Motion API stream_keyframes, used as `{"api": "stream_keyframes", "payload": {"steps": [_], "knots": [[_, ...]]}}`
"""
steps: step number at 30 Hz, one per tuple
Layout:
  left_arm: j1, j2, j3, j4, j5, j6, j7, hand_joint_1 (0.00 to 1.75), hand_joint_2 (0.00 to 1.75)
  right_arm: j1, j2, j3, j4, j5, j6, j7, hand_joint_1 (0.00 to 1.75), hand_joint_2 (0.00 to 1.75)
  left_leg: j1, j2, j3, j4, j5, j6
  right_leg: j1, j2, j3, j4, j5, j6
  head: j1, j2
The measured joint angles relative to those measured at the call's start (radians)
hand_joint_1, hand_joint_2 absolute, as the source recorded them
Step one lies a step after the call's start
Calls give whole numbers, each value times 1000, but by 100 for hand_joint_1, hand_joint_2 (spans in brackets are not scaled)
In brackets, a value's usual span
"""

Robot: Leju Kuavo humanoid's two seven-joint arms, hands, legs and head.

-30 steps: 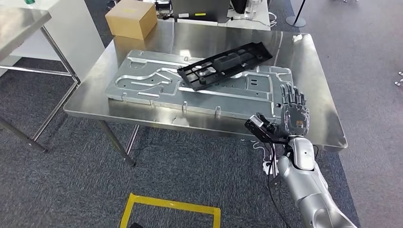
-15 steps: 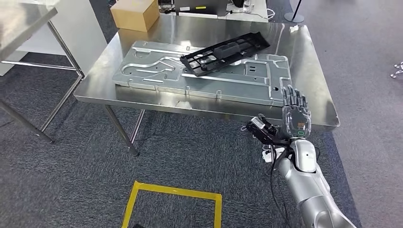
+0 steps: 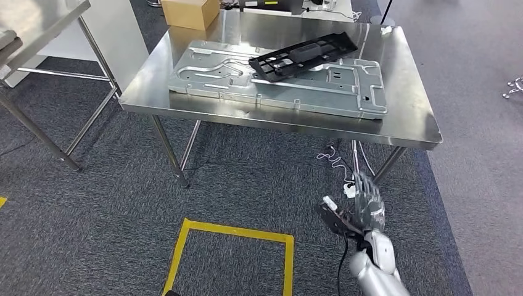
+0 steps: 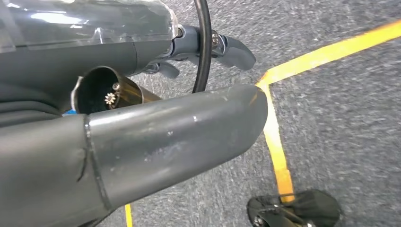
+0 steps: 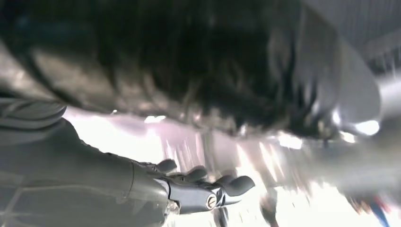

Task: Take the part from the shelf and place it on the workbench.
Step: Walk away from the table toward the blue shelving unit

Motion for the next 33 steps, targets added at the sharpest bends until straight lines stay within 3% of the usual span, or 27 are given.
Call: {"api": "stream_keyframes", "payload": {"steps": [2, 4, 5, 6, 7, 8, 9, 11, 12, 14, 15, 17, 19, 20, 22, 24, 26, 27, 29, 30, 31, 33], "knots": [[1, 0, 8, 0, -1, 2, 0, 0, 0, 42, 8, -36, 50, -54, -2, -34, 0, 0, -4, 2, -29, -3, 28, 19, 0, 5, -28, 87, -103, 2, 1, 0], [4, 0, 14, 0, -2, 2, 1, 0, 0, 64, 12, -68, 93, -76, 11, -5, 0, 0, -14, 5, -65, -1, 54, 28, 6, 8, -54, 217, -199, 0, 2, 0], [5, 0, 16, 0, -4, 1, 3, 0, 0, 73, 13, -87, 117, -93, 29, 29, 0, 0, -19, 7, -83, 1, 65, 31, 10, 10, -52, 262, -211, -3, 2, 0], [5, 0, 17, 0, -6, 0, 5, 0, 0, 86, 14, -107, 144, -116, 52, 62, 0, 0, -25, 8, -100, 4, 76, 33, 14, 11, -34, 277, -198, -9, 2, 0], [5, 0, 17, 0, -11, -1, 7, 0, 0, 104, 14, -133, 176, -147, 81, 99, 0, 0, -30, 8, -115, 6, 86, 35, 20, 11, 2, 262, -174, -18, 2, 0], [5, 0, 18, 0, -18, -2, 9, 0, 0, 127, 14, -164, 211, -183, 116, 143, 0, 0, -35, 6, -126, 7, 95, 37, 28, 11, 57, 210, -151, -32, 2, 0], [5, -1, 18, 0, -25, -3, 9, 0, 0, 153, 14, -201, 245, -227, 162, 205, 0, 0, -40, 4, -133, 8, 103, 37, 37, 9, 124, 131, -148, -47, 2, 0], [6, -3, 18, 0, -39, -4, 7, 0, 0, 203, 19, -289, 304, -321, 261, 378, 0, 0, -43, 0, -139, 8, 120, 32, 49, 1, 222, -6, -170, -66, 1, 0], [6, -4, 18, 0, -42, -3, 5, 0, 0, 227, 24, -332, 325, -359, 298, 461, 0, 0, -43, 1, -139, 5, 130, 26, 53, -2, 241, -42, -179, -70, 1, 0], [6, -2, 19, 0, -43, -1, 2, 0, 0, 268, 39, -398, 357, -401, 323, 549, 0, 0, -41, 5, -142, -1, 142, 15, 52, -1, 233, -56, -159, -75, 2, 0], [6, -1, 19, 0, -44, -1, 1, 0, 0, 280, 47, -424, 368, -411, 324, 560, 0, 0, -40, 5, -148, 5, 130, 9, 48, 1, 224, -63, -145, -79, 3, 0], [6, 1, 20, 0, -54, -3, 5, 0, 0, 292, 65, -469, 386, -417, 323, 542, 0, 0, -35, 4, -170, 74, 42, -6, 37, 4, 197, -73, -113, -86, 3, 0], [6, 1, 20, 0, -69, -5, 8, 0, 0, 299, 76, -497, 398, -411, 320, 490, 0, 0, -25, 4, -191, 199, -58, -23, 34, 6, 163, -69, -87, -87, 2, 0], [6, 2, 20, 0, -73, -5, 8, 0, 0, 301, 80, -504, 403, -405, 319, 456, 0, 0, -19, 4, -192, 249, -75, -30, 32, 5, 145, -64, -76, -84, 2, 0], [3, 2, 20, 0, -78, -5, 4, 0, 0, 302, 83, -512, 410, -392, 317, 379, 0, 0, -9, 4, -154, 268, -44, -42, 26, 3, 104, -49, -56, -75, 2, 0], [-3, 2, 20, 0, -80, -5, 1, 0, 0, 300, 83, -517, 414, -378, 314, 308, 0, 0, -1, 4, -52, 158, -9, -50, 21, 2, 66, -29, -42, -63, 2, 0], [-13, 3, 20, 0, -79, -6, 0, 0, 0, 297, 83, -521, 416, -367, 310, 277, 0, 0, -1, 1, 41, 23, -33, -45, 20, 2, 41, -11, -32, -49, 3, 0], [-16, 3, 20, 0, -79, -6, 0, 0, 0, 296, 83, -522, 418, -363, 307, 278, 0, 0, -2, 0, 61, -14, -49, -39, 22, 2, 36, -7, -26, -42, 3, 0], [-16, 3, 20, 0, -79, -7, 4, 0, 0, 295, 83, -525, 422, -354, 303, 302, 0, 0, -4, 2, 59, -26, -48, -20, 20, 3, 35, -7, -15, -28, 4, 0], [-15, 4, 20, 0, -79, -7, 7, 0, 0, 296, 83, -526, 425, -349, 304, 321, 0, 0, -4, 4, 56, -27, -42, -10, 18, 4, 32, 1, -22, -22, 3, 0], [-14, 4, 20, 0, -79, -7, 10, 0, 0, 297, 83, -527, 427, -345, 305, 341, 0, 0, -4, 6, 52, -29, -35, 0, 15, 6, 22, 25, -44, -17, 3, 0], [-10, 5, 20, 0, -79, -7, 12, 0, 0, 300, 86, -529, 432, -340, 307, 367, 0, 0, -4, 9, 42, -30, -22, 12, 13, 9, -20, 139, -124, -10, 4, 0]]}}
